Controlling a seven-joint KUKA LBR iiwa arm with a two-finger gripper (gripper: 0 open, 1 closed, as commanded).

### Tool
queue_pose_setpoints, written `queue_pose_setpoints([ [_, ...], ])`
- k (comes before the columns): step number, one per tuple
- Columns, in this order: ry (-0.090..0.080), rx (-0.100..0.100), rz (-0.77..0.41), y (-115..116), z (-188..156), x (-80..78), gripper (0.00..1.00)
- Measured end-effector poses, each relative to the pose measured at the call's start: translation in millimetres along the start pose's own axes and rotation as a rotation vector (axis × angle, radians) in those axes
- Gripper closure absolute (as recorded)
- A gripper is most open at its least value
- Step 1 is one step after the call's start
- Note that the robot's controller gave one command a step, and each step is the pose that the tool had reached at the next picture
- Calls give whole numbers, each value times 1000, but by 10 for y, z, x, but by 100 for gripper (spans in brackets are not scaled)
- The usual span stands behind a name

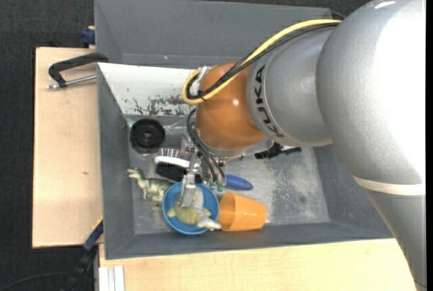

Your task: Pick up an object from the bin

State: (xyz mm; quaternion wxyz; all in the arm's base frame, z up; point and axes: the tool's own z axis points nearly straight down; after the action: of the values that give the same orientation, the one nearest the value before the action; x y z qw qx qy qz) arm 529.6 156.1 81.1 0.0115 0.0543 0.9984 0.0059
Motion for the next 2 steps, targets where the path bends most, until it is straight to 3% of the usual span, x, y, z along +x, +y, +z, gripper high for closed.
queue_pose_setpoints([
  [1, -6, 0, 0, -9, -49, -29, 100],
  [2, 10, 9, -1, -195, -1058, -298, 100],
])
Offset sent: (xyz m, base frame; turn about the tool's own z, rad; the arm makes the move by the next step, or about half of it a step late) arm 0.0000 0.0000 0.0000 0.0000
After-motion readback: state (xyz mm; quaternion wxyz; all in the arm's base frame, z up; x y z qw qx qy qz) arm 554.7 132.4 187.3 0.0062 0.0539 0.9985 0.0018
